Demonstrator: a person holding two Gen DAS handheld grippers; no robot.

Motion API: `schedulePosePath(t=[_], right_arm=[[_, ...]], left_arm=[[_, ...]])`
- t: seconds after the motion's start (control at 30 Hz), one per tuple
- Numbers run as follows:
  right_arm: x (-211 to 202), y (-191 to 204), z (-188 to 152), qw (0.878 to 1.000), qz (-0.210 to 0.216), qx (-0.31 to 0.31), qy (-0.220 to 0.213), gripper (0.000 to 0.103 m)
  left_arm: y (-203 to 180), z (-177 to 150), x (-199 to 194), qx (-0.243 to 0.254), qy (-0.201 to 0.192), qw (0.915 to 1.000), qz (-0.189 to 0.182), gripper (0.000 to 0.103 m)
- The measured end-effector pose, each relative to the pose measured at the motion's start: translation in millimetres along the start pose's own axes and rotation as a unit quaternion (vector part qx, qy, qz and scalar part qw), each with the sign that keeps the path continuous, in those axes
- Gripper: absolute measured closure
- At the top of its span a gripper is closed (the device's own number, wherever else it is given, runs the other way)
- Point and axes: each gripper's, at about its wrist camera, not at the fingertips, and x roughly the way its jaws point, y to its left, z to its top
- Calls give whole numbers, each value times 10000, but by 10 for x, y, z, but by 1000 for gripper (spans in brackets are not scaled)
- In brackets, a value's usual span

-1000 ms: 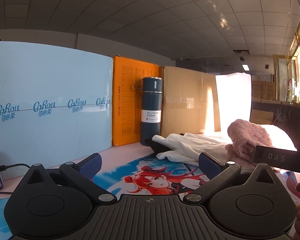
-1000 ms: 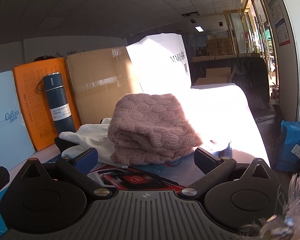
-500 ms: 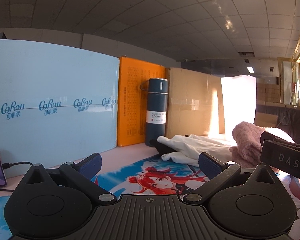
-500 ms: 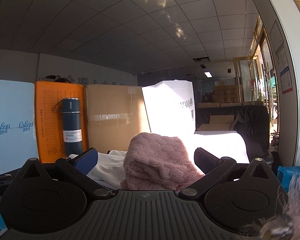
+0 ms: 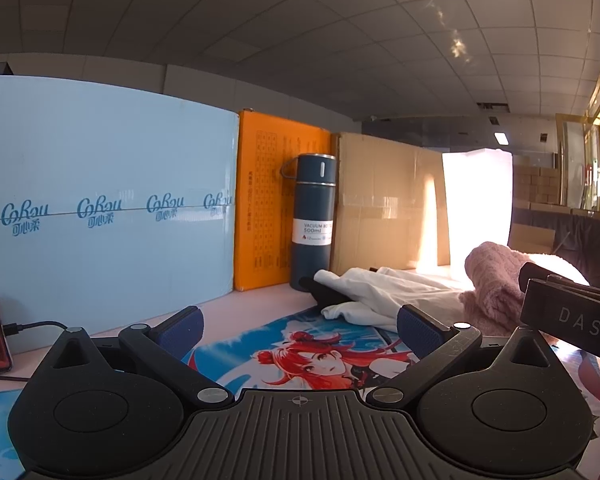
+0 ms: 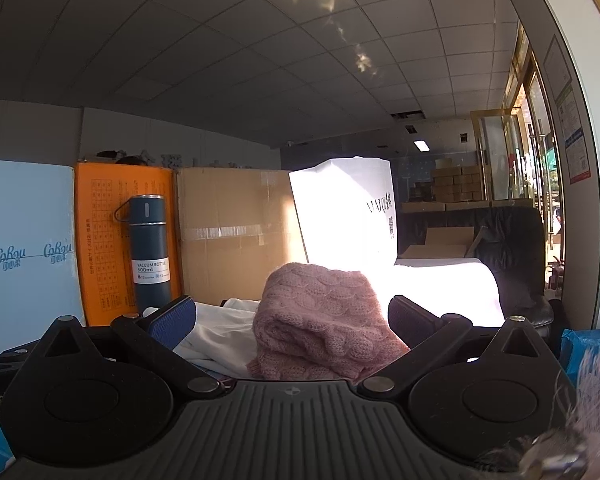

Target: Fold clothes

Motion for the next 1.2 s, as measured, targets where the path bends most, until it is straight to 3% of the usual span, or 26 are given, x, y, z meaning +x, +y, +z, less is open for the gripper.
schedulePosePath(t=[1.2], right_arm=[[9,0,7,10000,13,16,16,0]], left_arm=[[-8,-5,5,33,6,10000,-5,0]])
